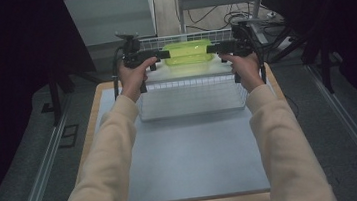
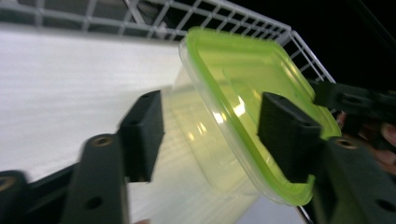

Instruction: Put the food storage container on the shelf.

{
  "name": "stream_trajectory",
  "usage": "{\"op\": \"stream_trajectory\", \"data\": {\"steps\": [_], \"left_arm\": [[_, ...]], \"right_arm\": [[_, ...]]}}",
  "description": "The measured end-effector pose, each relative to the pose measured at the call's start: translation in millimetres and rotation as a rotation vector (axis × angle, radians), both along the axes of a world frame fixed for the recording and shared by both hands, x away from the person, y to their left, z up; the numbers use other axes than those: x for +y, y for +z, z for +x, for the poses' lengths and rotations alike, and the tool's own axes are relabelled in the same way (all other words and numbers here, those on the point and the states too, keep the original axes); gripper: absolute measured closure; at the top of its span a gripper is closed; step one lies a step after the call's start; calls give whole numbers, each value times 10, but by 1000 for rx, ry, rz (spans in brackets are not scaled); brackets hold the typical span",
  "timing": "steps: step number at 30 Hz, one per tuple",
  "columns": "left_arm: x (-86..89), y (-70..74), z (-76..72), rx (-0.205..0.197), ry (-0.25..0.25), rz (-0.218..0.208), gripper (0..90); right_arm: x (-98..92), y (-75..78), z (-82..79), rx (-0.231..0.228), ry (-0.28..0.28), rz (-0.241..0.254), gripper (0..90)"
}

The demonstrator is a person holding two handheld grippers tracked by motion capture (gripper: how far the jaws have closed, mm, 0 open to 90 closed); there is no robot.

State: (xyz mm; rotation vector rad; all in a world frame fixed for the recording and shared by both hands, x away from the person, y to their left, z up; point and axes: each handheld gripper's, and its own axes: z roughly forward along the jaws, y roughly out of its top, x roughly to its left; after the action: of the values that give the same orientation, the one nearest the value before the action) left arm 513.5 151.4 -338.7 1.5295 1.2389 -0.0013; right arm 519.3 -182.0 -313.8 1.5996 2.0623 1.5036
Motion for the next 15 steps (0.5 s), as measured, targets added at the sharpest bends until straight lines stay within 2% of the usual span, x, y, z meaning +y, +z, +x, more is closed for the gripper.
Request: {"op": "stream_trajectory", "data": {"steps": [2, 4, 5, 6, 7, 9, 10, 11, 12, 15], "left_arm": [[10, 55, -74, -42, 1, 9, 316], [29, 105, -181, -82, -10, 43, 295], [39, 122, -246, -98, -14, 57, 285], [54, 139, -333, -118, -22, 61, 280], [68, 147, -389, -128, -30, 61, 280], [96, 153, -549, -154, -35, 51, 273], [118, 144, -633, -166, -46, 54, 273], [132, 128, -721, -174, -53, 53, 271], [151, 108, -809, -179, -65, 65, 271], [177, 35, -1086, -185, -108, 96, 268]], "right_arm": [[-22, 49, -76, -44, 10, 1, 430], [-55, 103, -198, -103, 38, -11, 412], [-67, 116, -242, -118, 48, -16, 406], [-120, 144, -383, -160, 85, -24, 390], [-120, 144, -383, -160, 85, -24, 390], [-169, 144, -501, -181, 111, -26, 383], [-201, 139, -573, -193, 122, -29, 381], [-258, 103, -719, -218, 146, -38, 376], [-258, 103, -719, -218, 146, -38, 376], [-333, 3, -944, -236, 188, -51, 361]]}}
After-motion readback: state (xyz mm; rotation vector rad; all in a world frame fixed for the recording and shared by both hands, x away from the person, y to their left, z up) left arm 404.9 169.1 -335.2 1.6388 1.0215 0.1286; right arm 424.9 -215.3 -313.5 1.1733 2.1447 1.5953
